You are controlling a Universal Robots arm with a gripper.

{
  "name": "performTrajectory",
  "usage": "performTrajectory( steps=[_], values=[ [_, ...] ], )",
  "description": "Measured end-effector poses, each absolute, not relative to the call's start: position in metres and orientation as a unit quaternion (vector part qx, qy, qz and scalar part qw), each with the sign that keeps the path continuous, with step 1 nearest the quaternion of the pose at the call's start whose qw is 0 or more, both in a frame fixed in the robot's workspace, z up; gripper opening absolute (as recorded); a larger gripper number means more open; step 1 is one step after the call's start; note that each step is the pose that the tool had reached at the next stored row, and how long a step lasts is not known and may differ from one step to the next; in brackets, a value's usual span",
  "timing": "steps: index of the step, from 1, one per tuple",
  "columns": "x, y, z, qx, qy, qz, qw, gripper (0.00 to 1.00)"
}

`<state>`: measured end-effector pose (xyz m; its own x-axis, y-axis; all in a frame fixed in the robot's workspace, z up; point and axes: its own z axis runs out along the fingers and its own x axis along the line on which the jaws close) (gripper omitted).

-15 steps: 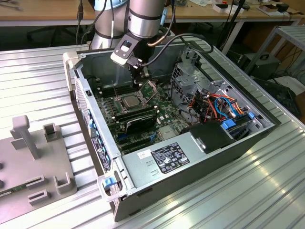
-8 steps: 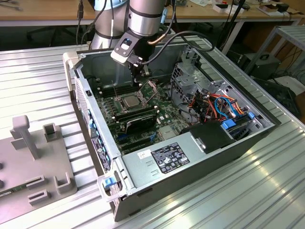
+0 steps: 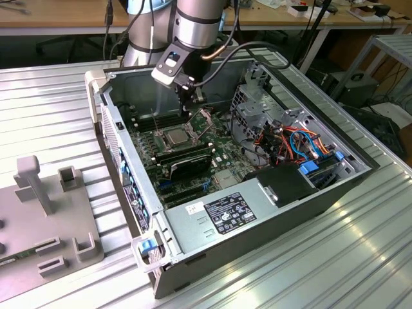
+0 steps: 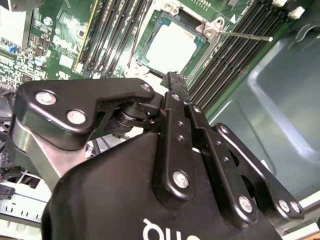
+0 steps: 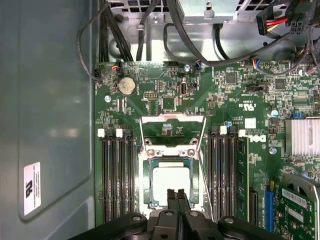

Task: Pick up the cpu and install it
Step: 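Close the cpu cover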

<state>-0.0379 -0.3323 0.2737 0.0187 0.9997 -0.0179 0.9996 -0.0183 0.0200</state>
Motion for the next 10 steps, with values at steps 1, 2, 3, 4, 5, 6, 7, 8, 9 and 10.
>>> performTrajectory(
  steps=[1, 2, 3, 4, 5, 6, 7, 8, 9, 10],
  values=[
    [-0.0358, -0.3323, 0.2737, 0.714, 0.701, 0.001, 0.013, 0.11],
    [-0.0344, -0.3323, 0.2737, 0.713, 0.701, 0.001, 0.013, 0.11],
    [-0.0343, -0.3323, 0.2737, 0.714, 0.700, 0.001, 0.013, 0.11],
    [-0.0342, -0.3322, 0.2737, 0.714, 0.701, 0.001, 0.013, 0.11],
    [-0.0341, -0.3322, 0.2737, 0.714, 0.700, 0.001, 0.013, 0.11],
    [-0.0341, -0.3322, 0.2737, 0.714, 0.700, 0.001, 0.013, 0.11],
    [-0.0341, -0.3323, 0.2737, 0.714, 0.701, 0.001, 0.013, 0.11],
    [-0.0341, -0.3323, 0.2737, 0.714, 0.700, 0.001, 0.013, 0.11],
    [-0.0341, -0.3322, 0.2737, 0.714, 0.700, 0.001, 0.013, 0.11],
    [-0.0341, -0.3323, 0.2737, 0.714, 0.700, 0.001, 0.013, 0.11]
  ],
)
